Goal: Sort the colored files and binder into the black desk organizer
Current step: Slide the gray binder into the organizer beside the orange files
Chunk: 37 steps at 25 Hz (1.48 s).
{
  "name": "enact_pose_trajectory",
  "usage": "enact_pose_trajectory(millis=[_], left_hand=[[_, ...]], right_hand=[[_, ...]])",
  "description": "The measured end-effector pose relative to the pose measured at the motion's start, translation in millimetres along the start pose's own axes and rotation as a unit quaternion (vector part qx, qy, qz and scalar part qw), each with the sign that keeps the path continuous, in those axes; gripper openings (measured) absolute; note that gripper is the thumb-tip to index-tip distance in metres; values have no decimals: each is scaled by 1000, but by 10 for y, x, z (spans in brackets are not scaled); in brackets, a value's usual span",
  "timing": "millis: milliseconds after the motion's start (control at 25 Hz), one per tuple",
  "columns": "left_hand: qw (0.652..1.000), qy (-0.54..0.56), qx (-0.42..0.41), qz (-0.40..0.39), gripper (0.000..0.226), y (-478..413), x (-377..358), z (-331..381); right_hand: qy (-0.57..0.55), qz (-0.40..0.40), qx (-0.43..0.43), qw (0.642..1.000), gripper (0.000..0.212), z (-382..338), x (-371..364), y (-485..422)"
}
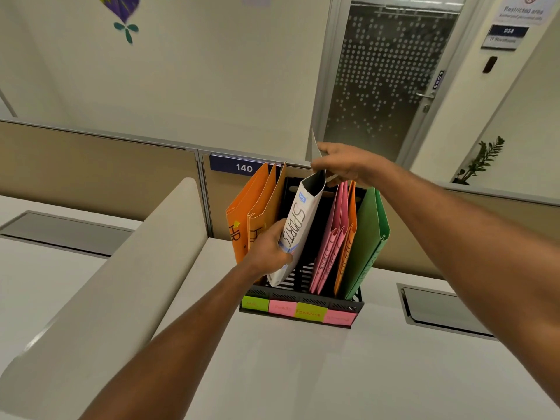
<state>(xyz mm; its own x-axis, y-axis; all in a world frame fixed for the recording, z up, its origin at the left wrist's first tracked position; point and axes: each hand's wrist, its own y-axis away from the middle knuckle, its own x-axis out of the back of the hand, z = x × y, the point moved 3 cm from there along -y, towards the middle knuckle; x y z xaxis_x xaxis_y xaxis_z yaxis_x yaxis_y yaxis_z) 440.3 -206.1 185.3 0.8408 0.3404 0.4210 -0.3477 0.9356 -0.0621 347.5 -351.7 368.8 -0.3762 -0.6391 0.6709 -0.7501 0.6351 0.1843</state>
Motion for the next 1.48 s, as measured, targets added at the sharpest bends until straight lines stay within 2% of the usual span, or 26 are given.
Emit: enact_pose_trajectory(millis=[160,360,600,840,1080,1320,1400,1480], left_hand=[[1000,6,18,7,83,-50,-20,-147],[1000,15,-9,5,79,-12,-97,1],[999,34,-35,12,75,108,-201,98],[998,61,-20,-4,81,0,-168,151],[998,60,15,-7,90,-39,-210,-148],[999,14,49,-11,88,-78,-293,-603],[998,2,59,-13,90,-119,-317,-730],[996,-18,88,-10,94,-147,-337,-846]], right_hand=[[-27,1,-4,1000,70,128,-124,-146],[-27,-7,6,1000,69,69,-50,-181],[-29,-34,37,998,75,58,66,-14],[-31,-35,57,997,74,-56,47,69],[-14,-77,48,996,76,-51,-166,-7],[-41,-96,15,994,72,238,-448,-140],[-5,-71,13,997,69,319,-488,-196],[91,-36,10,995,78,390,-515,-262]])
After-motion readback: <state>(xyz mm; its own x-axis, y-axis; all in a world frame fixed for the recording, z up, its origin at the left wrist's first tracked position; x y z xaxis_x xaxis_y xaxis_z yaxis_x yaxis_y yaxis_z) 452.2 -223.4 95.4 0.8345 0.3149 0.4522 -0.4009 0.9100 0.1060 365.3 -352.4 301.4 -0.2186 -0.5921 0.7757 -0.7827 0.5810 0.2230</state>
